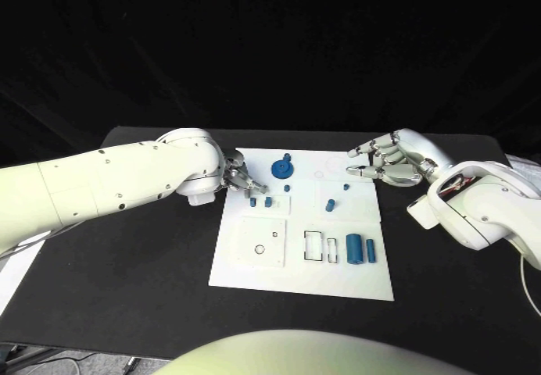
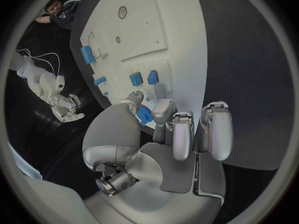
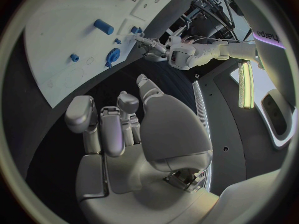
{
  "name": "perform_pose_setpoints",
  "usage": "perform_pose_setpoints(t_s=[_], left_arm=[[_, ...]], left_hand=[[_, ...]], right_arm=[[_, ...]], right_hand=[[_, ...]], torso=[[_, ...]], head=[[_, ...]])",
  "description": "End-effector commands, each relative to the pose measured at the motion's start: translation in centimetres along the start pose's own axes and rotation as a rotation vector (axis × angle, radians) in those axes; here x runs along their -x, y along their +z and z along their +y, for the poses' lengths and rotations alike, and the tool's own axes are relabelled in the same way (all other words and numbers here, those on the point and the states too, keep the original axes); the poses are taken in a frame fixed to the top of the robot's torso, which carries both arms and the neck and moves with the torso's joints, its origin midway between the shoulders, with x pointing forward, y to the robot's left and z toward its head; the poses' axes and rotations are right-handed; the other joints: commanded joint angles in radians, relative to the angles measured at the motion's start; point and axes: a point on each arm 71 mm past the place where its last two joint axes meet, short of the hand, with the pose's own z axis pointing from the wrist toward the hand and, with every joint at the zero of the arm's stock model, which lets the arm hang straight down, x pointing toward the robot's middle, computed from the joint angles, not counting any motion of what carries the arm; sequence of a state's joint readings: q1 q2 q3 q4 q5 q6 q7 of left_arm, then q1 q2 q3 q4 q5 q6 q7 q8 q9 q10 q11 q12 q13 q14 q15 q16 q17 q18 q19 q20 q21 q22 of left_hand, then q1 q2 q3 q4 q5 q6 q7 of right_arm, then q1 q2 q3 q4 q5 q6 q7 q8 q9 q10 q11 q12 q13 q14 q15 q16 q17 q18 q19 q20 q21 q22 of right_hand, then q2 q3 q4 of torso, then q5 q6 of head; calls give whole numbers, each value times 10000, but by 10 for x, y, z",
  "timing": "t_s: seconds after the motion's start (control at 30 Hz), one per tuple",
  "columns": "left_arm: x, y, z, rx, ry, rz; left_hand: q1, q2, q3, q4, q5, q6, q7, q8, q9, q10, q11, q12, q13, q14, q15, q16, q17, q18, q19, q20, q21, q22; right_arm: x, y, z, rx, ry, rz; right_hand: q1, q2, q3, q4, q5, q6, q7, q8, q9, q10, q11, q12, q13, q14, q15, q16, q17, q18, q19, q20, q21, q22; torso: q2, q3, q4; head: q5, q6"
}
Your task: Assemble the parts on the task board
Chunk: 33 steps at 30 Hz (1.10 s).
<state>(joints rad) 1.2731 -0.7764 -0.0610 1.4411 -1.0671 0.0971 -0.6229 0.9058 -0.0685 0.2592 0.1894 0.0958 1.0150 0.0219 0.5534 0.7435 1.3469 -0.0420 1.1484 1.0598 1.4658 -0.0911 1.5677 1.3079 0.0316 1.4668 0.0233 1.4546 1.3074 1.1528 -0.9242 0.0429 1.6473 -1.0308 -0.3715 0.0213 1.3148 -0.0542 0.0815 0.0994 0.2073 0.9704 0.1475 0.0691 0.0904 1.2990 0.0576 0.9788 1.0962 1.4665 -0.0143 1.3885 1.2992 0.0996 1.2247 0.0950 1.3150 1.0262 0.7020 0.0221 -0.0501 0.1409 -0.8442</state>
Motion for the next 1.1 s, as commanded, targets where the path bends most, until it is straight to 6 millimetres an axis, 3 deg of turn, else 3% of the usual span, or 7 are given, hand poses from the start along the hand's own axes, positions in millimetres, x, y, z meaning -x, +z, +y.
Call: perform_pose_setpoints(t_s=[0.03,0.17,0.37,0.5,0.63,0.87,1.1], left_arm=[[3,-1,-3,-624,-1647,-314],[5,-1,-2,-949,-2480,-378],[11,-1,-8,-1992,-2222,-1296],[12,-2,-23,-3470,-1518,-1941],[9,-3,-38,-4887,-784,-2450],[3,-2,-49,-5896,289,-2978],[-2,3,-56,-5722,1764,-3164]], left_hand=[[149,-19,-286,141,23,-189,68,-82,-29,-272,52,-403,-439,1050,18,31,2629,101,228,-21,-212,1150],[489,-87,-977,571,27,-948,387,-428,-260,-2119,347,-2795,-2969,976,217,-132,2470,509,-735,149,-1888,-491],[2206,-211,-1561,512,74,-2215,1035,-871,-821,-3941,1036,-3907,-3844,-1386,811,-4253,-1025,1448,-3685,685,-7227,-5143],[4016,-37,-1309,-155,81,-2746,1321,-1169,-1373,-4863,1385,-4695,-4593,-3677,1182,-7788,-3793,1431,-4313,1047,-8619,-6053],[5463,-31,-716,-789,57,-2864,1373,-1648,-2147,-5079,1406,-5535,-5526,-3893,1162,-8309,-4341,1459,-4290,1112,-9194,-6501],[6060,-580,-242,-1296,15,-2113,979,-2669,-3687,-4529,1387,-6919,-7262,-3015,1082,-8030,-4833,1499,-3610,947,-8882,-6317],[5697,-772,258,-1240,14,-1016,924,-3375,-4698,-3635,1212,-7937,-8510,-543,882,-3885,-1740,1211,-1724,760,-6447,-4330]], right_arm=[[-1,0,1,122,-70,42],[-1,0,0,112,-79,40],[-1,0,0,106,-83,41],[-1,1,0,114,-82,45],[-1,1,0,116,-82,53],[-1,1,0,114,-82,62],[-1,1,0,117,-80,67]], right_hand=[[77,3,-52,-15,56,68,-9,27,16,-98,-2,-60,-9,443,-8,-48,-8,96,-71,22,-52,-8],[79,4,-58,-14,60,64,-9,24,15,-101,-1,-64,-13,442,-8,-52,-11,98,-77,22,-59,-18],[80,4,-59,-14,60,62,-8,23,15,-102,0,-64,-14,442,-8,-53,-12,98,-78,22,-60,-21],[80,4,-59,-14,60,62,-8,23,15,-102,0,-64,-14,442,-8,-53,-12,98,-78,22,-60,-21],[81,9,-62,-12,64,60,-8,21,15,-101,0,-60,-11,442,-7,-54,-10,98,-77,22,-61,-20],[81,9,-62,-12,64,60,-8,21,15,-101,0,-60,-11,442,-7,-54,-10,98,-77,22,-61,-20],[91,22,-60,-12,71,60,-7,20,15,-95,-1,-47,-2,445,-7,-48,2,97,-74,22,-62,-17]], torso=[[1,0,-7],[5,12,-8],[4,5,0],[9,3,-23],[10,0,-32],[26,6,-18],[19,10,-8]], head=[[6,14],[-6,39],[-21,54],[-39,107],[-73,130],[-162,184],[-195,214]])
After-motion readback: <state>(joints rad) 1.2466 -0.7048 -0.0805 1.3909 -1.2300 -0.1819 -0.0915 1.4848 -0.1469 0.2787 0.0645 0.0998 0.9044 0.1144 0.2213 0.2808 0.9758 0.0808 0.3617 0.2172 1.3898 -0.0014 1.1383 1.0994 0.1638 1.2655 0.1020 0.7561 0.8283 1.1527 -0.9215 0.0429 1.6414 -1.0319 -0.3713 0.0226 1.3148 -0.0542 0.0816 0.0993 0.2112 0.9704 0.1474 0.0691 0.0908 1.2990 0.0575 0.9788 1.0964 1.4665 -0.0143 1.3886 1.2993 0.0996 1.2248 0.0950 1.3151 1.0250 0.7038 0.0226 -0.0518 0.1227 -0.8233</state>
